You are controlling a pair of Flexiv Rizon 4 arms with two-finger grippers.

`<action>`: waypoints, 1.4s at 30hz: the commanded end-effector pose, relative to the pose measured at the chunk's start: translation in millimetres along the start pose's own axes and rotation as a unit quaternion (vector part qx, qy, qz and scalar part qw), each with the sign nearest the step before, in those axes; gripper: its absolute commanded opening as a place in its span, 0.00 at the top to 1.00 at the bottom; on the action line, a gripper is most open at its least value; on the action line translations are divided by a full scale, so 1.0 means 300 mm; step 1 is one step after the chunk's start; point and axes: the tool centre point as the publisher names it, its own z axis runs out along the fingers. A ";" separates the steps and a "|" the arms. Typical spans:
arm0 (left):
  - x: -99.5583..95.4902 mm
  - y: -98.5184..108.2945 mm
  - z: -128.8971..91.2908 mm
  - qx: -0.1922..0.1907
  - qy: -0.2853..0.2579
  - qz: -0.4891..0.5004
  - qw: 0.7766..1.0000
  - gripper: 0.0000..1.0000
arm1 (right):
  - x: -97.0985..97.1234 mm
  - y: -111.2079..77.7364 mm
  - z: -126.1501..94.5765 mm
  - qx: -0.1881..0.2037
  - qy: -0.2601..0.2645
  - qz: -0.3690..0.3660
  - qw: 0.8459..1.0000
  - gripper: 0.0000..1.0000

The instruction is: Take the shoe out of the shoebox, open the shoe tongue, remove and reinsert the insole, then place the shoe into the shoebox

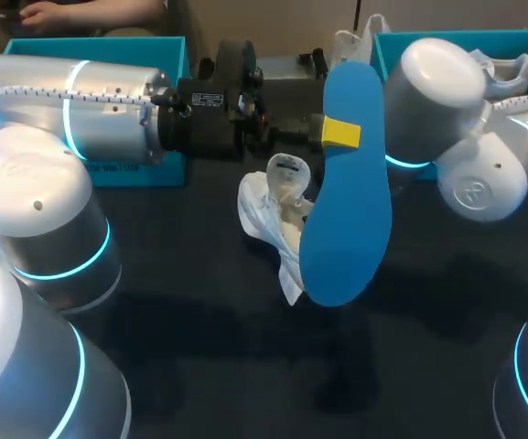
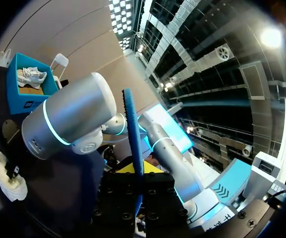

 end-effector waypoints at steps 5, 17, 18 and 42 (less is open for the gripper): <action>0.000 0.001 0.005 0.000 -0.001 0.000 1.000 1.00 | 0.001 -0.004 -0.006 -0.002 0.001 0.000 1.000 1.00; 0.000 0.001 0.005 0.000 -0.001 0.000 1.000 1.00 | 0.014 -0.096 0.001 -0.027 -0.020 0.099 0.994 1.00; 0.000 0.001 0.005 0.000 -0.001 0.000 1.000 1.00 | 0.017 -0.104 0.007 -0.029 -0.023 0.108 0.993 1.00; 0.000 0.001 0.005 0.000 -0.001 0.000 1.000 1.00 | 0.023 -0.142 0.148 -0.035 -0.013 0.113 0.993 1.00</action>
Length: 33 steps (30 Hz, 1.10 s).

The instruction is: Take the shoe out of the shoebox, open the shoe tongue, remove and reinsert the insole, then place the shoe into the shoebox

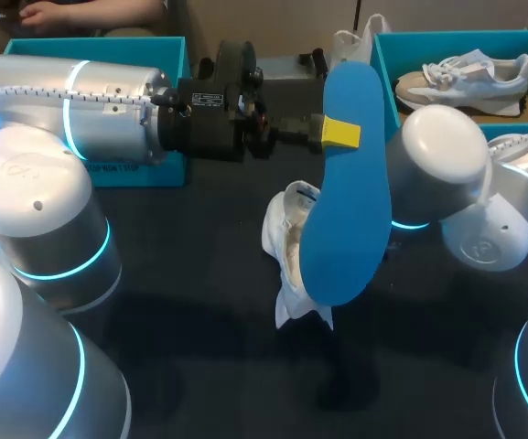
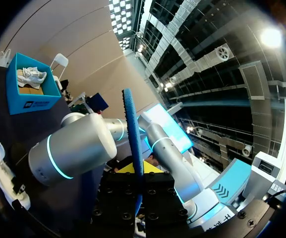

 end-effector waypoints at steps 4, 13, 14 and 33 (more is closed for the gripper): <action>0.000 0.001 0.005 0.000 -0.001 0.000 1.000 1.00 | 0.005 -0.006 0.032 0.000 0.013 -0.004 1.000 0.91; 0.000 0.001 0.005 0.000 -0.001 0.000 1.000 1.00 | 0.018 -0.002 -0.044 -0.015 0.040 -0.004 0.999 0.09; 0.000 0.001 0.005 0.000 -0.001 0.000 1.000 1.00 | 0.020 0.000 -0.057 -0.021 0.051 -0.005 0.998 0.01; 0.000 0.001 0.005 0.000 -0.001 0.000 1.000 1.00 | 0.048 0.059 -0.265 -0.045 0.239 -0.019 0.970 0.00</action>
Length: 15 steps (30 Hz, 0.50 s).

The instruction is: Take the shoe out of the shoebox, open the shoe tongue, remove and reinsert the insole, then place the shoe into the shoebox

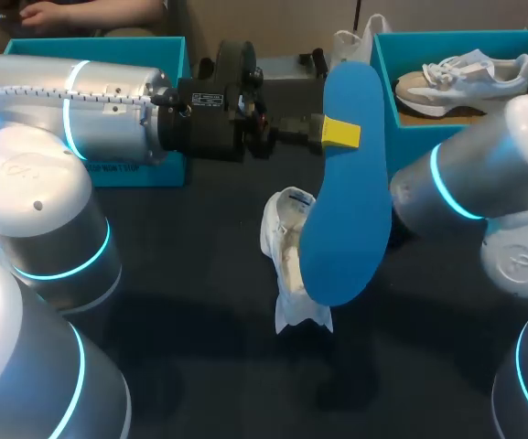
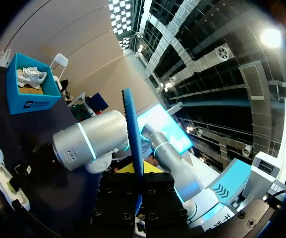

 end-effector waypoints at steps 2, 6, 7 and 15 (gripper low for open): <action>0.000 0.001 0.005 0.000 -0.001 0.000 1.000 1.00 | -0.018 0.009 -0.060 0.015 0.117 -0.011 0.993 0.00; 0.000 0.001 0.005 0.000 -0.001 0.000 1.000 1.00 | -0.008 0.025 -0.078 0.010 0.161 -0.017 0.987 0.00; 0.000 0.001 0.005 0.000 -0.001 0.000 1.000 1.00 | -0.008 0.025 -0.078 0.010 0.161 -0.017 0.987 0.00; 0.000 0.001 0.005 0.000 -0.001 0.000 1.000 1.00 | -0.008 0.025 -0.078 0.010 0.161 -0.017 0.987 0.00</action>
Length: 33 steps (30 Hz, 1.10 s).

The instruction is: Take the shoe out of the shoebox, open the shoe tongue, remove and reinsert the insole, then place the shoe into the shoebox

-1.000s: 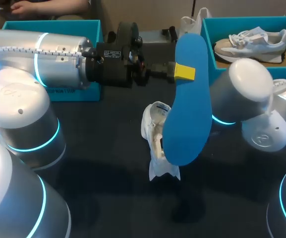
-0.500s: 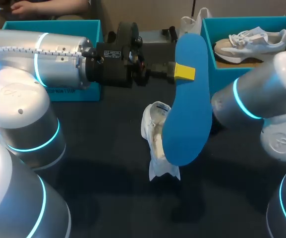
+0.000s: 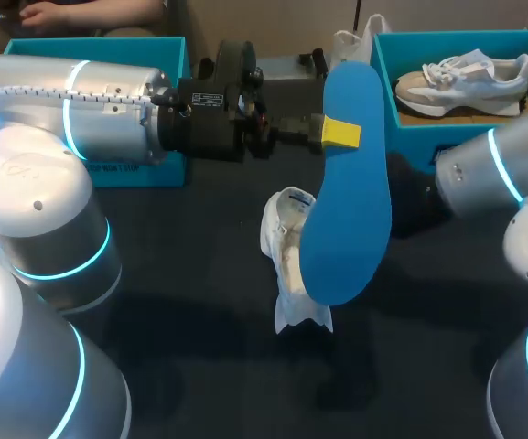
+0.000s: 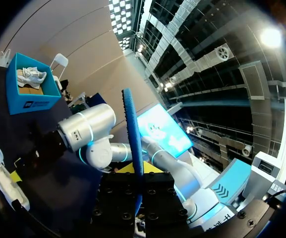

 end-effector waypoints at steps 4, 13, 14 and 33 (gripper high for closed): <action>0.000 0.001 0.005 0.000 -0.001 0.000 1.000 1.00 | -0.008 -0.011 0.000 -0.003 0.026 0.000 1.000 0.00; 0.000 0.001 0.005 0.000 -0.001 0.000 1.000 1.00 | 0.020 -0.009 -0.055 -0.015 0.050 0.016 0.999 0.00; 0.000 0.001 0.005 0.000 -0.001 0.000 1.000 1.00 | 0.026 -0.007 -0.067 -0.002 0.045 0.024 0.999 0.00; 0.000 0.001 0.005 0.000 -0.001 0.000 1.000 1.00 | 0.242 0.115 -0.320 -0.044 0.112 0.053 0.991 0.00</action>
